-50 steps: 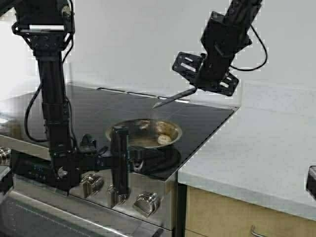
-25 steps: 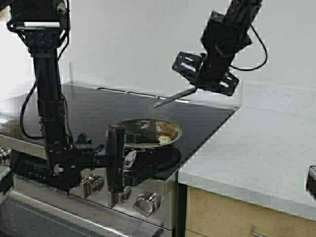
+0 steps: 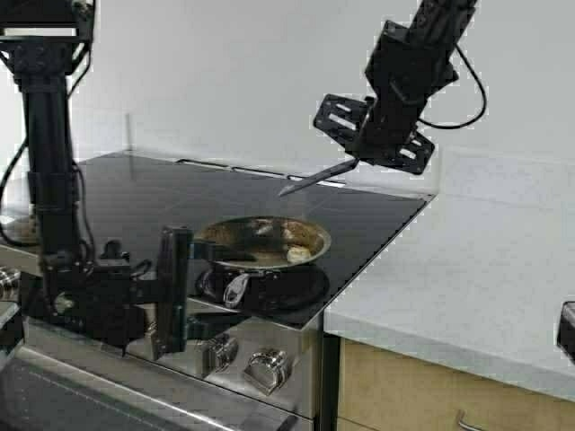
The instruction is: Add oil to the pan and cook the shrimp and serve it
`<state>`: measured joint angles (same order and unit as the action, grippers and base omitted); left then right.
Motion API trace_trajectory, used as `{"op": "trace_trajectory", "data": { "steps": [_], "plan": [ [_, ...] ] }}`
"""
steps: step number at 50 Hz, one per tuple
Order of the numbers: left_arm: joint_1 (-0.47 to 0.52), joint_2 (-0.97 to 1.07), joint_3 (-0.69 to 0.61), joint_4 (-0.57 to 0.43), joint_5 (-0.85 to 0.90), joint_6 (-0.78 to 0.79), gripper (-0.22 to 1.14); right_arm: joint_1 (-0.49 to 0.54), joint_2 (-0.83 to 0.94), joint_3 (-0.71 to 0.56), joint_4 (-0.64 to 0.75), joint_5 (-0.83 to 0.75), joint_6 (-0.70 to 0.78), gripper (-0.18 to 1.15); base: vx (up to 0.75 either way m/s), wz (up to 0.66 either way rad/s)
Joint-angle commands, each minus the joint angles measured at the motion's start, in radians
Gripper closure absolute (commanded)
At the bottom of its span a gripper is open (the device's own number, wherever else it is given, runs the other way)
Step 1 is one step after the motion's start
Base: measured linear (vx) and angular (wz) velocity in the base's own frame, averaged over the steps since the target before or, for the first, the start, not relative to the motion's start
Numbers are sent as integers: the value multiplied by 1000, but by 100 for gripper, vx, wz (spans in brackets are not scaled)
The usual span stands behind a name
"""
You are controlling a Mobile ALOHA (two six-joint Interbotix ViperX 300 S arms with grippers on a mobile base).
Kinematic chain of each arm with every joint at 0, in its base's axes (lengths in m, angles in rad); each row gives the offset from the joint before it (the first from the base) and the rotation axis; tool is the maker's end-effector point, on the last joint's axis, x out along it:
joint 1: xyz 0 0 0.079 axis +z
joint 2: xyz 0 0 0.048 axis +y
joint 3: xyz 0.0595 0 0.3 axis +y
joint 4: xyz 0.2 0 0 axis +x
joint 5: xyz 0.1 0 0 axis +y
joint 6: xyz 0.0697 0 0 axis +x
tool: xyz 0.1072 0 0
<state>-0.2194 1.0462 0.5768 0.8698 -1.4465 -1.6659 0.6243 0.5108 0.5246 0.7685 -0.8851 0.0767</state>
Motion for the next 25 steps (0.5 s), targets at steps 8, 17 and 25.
{"op": "trace_trajectory", "data": {
  "steps": [8, 17, 25],
  "plan": [
    [149, -97, 107, 21, -5, 94, -10, 3, -49, -8, -3, -14, 2, 90, 0, 0],
    [252, -166, 179, 37, 3, 146, -7, 3, -49, -6, -3, -14, 0, 90, 0, 0],
    [249, -222, 195, 38, 35, 152, 21, 3, -51, -2, -3, -14, -6, 90, 0, 0]
  ]
}}
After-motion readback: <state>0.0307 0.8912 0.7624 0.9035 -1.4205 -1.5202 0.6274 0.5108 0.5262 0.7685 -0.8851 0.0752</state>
